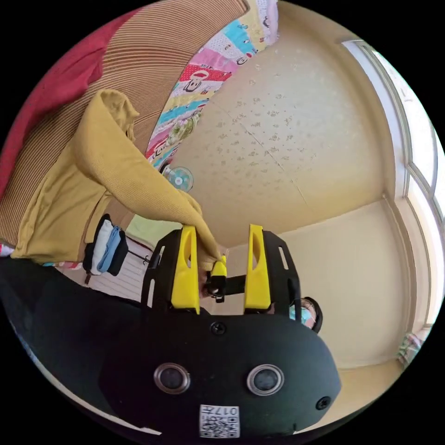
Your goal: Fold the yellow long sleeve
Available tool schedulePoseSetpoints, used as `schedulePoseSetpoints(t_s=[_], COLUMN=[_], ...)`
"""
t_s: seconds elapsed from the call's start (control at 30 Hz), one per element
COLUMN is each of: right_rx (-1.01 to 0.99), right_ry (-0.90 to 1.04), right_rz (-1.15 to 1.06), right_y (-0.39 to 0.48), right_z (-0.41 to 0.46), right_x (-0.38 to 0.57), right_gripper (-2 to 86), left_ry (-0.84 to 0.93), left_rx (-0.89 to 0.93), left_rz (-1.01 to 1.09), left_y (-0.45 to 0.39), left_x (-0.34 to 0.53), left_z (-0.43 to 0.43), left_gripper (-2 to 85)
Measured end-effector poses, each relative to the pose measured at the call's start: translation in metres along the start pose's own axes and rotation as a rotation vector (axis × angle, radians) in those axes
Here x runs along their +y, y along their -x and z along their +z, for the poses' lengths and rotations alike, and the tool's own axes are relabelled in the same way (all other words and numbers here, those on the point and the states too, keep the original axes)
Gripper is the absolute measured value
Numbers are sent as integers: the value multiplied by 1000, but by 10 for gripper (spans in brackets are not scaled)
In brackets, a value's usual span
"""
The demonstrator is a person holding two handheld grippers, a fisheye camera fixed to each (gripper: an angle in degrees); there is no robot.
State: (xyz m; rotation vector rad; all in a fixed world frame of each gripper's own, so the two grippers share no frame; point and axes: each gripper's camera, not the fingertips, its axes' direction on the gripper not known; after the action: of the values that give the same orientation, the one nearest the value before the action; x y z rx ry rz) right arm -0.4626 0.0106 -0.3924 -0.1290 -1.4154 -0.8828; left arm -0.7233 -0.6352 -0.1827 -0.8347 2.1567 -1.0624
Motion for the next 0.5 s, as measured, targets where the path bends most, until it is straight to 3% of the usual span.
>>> schedulePoseSetpoints(t_s=[0.13,0.27,0.37,0.5], right_rx=[-430,-584,-487,-72], right_ry=[-138,-204,-239,-58], right_rz=[261,393,494,627], right_y=[-105,-180,-240,-326], right_z=[-29,-68,-108,-130], right_x=[-53,-59,-29,49], right_gripper=[26,27,28,29], left_ry=[-61,-82,-66,-64], left_rx=[-8,-146,-149,-66], left_rz=[219,276,227,118], left_y=[-49,-60,-32,26], left_x=[12,34,49,65], left_z=[-22,-27,-22,-14], left_gripper=[154,152,148,142])
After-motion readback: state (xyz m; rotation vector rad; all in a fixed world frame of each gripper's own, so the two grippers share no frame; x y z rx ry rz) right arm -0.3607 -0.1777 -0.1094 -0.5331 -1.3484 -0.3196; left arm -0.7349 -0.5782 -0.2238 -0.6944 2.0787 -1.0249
